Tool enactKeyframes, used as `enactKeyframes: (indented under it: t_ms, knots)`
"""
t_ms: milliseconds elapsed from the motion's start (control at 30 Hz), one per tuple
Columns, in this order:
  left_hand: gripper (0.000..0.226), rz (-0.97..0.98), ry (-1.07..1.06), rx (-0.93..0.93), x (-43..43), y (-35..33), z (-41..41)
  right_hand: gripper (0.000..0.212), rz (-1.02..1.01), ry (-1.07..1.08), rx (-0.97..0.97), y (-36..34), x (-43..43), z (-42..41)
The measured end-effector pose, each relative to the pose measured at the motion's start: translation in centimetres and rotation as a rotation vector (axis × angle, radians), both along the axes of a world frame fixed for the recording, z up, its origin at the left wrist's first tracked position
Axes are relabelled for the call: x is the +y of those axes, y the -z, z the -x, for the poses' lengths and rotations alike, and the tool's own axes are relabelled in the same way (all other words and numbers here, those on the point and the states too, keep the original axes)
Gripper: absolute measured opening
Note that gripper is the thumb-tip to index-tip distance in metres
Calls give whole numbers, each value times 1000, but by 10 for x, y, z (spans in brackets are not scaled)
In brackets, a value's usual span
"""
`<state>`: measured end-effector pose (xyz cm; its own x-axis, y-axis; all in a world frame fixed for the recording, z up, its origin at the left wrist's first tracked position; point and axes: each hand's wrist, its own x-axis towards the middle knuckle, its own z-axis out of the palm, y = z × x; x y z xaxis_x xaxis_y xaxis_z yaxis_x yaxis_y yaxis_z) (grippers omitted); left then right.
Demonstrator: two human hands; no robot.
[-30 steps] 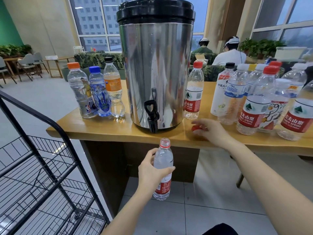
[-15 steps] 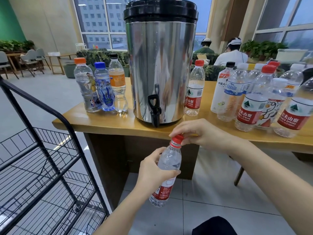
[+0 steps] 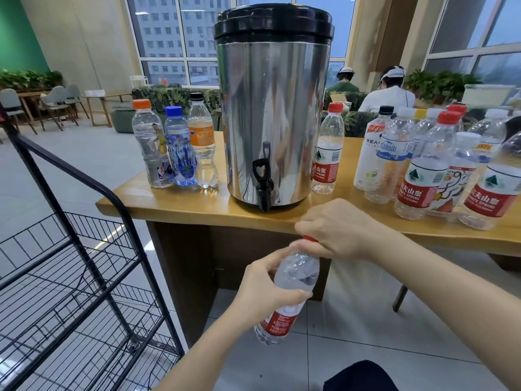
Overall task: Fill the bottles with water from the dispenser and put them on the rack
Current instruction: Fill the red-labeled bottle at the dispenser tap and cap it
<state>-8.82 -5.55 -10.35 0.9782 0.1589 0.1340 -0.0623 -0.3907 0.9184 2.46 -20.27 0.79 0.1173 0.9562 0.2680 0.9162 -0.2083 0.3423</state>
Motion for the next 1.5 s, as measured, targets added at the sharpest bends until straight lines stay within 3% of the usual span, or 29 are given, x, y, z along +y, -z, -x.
enactKeyframes:
  t_ms: [167, 233, 333, 367, 467, 533, 667, 867, 1100, 1267, 1367, 1500]
  knots:
    - [55, -46, -31, -82, -11, -7, 7, 71, -105, 356, -37, 10, 14, 17]
    - [54, -8, 40, -45, -2, -9, 7, 77, -104, 258, -20, 3, 9, 18]
    - [58, -3, 174, 17, 9, -15, 8, 59, -51, -20, -89, 0, -1, 3]
    - [60, -6, 167, 12, 7, -14, 8, 57, -84, -1, -79, 0, -1, 3]
    - [56, -55, 16, -42, -6, -11, 9, 60, -133, 411, 83, 8, 10, 23]
    - [52, -44, 13, -35, -4, -6, 8, 65, -94, 518, 57, 16, 13, 27]
    - [55, -5, 120, 46, 11, -10, 12, 77, -54, 245, -22, 10, 17, 25]
    - [63, -162, -110, -49, 11, -3, 16, 52, -180, 583, 78, 17, 41, 38]
    - [81, 103, -176, -137, 44, -14, 33, 54, -303, 468, -30, -22, 95, 58]
    - [83, 154, -289, -271, 79, -30, 44, 58, -387, 362, -66, -57, 146, 65]
    - [84, 124, -413, -358, 119, -54, 31, 57, -505, 349, 84, -71, 173, 61]
    - [63, 61, -571, -479, 192, -88, -6, 52, -662, 306, 527, -50, 209, 33]
